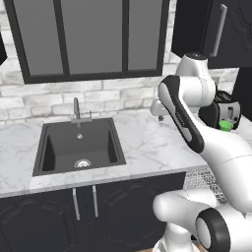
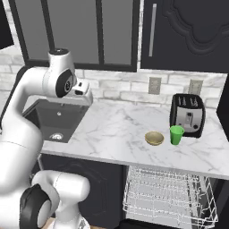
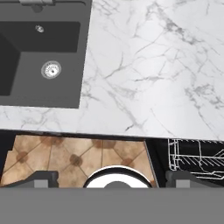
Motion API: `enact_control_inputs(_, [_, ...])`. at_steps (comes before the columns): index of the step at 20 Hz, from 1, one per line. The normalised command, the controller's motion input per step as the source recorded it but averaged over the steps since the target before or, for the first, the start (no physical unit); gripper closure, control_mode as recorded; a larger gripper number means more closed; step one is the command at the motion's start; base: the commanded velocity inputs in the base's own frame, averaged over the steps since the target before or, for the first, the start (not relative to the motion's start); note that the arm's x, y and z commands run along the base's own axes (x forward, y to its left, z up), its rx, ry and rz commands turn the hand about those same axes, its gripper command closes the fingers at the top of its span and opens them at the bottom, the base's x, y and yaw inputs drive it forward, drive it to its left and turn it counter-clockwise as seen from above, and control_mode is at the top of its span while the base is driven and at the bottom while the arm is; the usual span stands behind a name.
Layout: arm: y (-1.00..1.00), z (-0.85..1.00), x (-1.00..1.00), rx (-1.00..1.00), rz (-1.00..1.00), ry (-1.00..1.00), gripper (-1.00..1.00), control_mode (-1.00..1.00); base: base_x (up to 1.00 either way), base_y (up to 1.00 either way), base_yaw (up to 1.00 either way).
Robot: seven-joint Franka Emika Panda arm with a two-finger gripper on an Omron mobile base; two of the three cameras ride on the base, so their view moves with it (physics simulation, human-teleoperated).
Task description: Pick up the cup and bowl from the counter, place them in the dishwasher, and close the dishwasher door.
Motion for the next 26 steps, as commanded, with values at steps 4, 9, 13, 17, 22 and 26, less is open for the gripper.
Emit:
enact_control_inputs(4, [-0.12,-0.17,-0.26,0.00,0.00,0.00,-1.00,-1.00,0.00,0.00,0.00])
enact_control_inputs(9, [-0.20,-0.20,-0.10,0.00,0.00,0.00,-1.00,-1.00,0.00,0.00,0.00])
enact_control_inputs(13, [-0.33,-0.24,0.00,0.00,0.00,0.00,-1.00,-1.00,0.00,0.00,0.00])
enact_control_inputs(17, [-0.35,-0.26,0.00,0.00,0.00,0.00,-1.00,-1.00,0.00,0.00,0.00])
enact_control_inputs(22, [-0.33,-0.26,0.06,0.00,0.00,0.00,-1.00,-1.00,0.00,0.00,0.00])
enact_control_inputs(26, [-0.33,-0.28,0.13,0.00,0.00,0.00,-1.00,-1.00,0.00,0.00,0.00])
